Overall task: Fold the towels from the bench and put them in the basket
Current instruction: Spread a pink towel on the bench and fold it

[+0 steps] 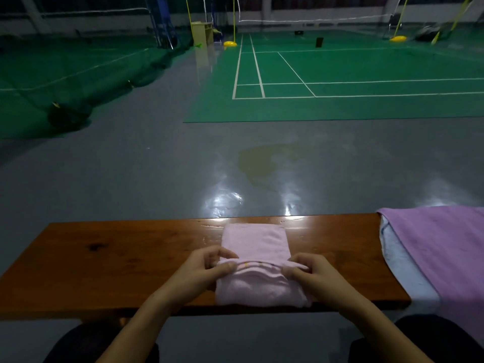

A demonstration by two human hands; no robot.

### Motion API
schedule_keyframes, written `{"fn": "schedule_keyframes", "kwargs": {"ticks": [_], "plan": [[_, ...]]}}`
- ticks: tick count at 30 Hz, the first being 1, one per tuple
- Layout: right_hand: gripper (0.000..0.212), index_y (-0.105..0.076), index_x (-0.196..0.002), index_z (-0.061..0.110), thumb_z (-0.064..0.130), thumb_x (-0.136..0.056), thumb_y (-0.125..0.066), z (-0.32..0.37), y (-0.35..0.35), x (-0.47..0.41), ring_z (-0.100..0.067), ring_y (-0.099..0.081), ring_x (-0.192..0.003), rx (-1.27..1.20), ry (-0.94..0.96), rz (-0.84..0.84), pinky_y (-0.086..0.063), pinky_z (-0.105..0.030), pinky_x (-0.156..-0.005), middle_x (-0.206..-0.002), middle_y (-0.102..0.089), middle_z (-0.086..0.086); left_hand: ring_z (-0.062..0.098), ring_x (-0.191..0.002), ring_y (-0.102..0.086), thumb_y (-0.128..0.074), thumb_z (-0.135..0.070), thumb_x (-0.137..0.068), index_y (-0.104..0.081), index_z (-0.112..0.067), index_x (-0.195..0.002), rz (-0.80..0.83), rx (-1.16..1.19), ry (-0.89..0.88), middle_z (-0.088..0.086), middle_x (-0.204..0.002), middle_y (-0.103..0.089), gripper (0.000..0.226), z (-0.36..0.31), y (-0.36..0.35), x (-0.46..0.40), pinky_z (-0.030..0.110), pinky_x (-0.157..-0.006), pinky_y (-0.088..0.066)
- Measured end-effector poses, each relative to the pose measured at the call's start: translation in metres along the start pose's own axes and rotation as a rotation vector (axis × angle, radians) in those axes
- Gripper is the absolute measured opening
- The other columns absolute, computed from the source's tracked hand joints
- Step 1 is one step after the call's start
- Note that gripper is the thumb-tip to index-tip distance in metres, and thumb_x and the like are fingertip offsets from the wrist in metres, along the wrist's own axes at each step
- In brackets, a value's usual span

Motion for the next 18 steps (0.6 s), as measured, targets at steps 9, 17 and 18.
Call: {"fn": "schedule_keyframes", "kwargs": {"ticks": [9,17,18], "plan": [[0.037,-0.074,-0.117,-0.001,0.029,-0.097,-0.069,-0.013,-0.014,-0.004,-0.036,-0.075,-0.108,-0.686,-0.289,0.033,-0.061,-0.05,-0.094,-0.115,-0.076,-0.02,0.022,-0.106,-0.076,-0.08,-0.013,-0.091,-0.076,-0.013,-0.12,-0.089,-0.01,-0.122,0.004,-0.111,-0.08,0.029,-0.03,0.003,-0.006,0.036,-0.086,-0.063],[0.05,-0.07,-0.128,0.023,0.017,-0.082,-0.088,0.018,0.005,-0.036,-0.013,-0.073,-0.111,-0.416,-0.039,0.004,-0.062,-0.038,-0.092,-0.119,-0.077,0.007,0.013,-0.086,-0.074,-0.067,-0.019,-0.102,-0.081,-0.015,-0.102,-0.424,0.035,-0.114,0.005,-0.095,-0.08,0.015,-0.019,0.028,-0.049,0.031,-0.072,-0.059],[0.043,-0.072,-0.124,0.024,0.022,-0.084,-0.086,0.017,0.009,-0.042,-0.012,-0.074,-0.107,-0.38,-0.028,-0.055,-0.063,-0.034,-0.087,-0.115,-0.078,0.008,0.012,-0.08,-0.071,-0.068,-0.022,-0.102,-0.08,-0.011,-0.098,-0.451,0.062,-0.094,0.009,-0.092,-0.08,0.017,-0.013,0.03,-0.057,0.032,-0.069,-0.057]]}}
Point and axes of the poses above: each hand's wrist, its own x-axis away from the middle knuckle, its own y-axis out of the back of the hand, z = x × y, the point moved 10 cm from there along -x, towards the middle knuckle
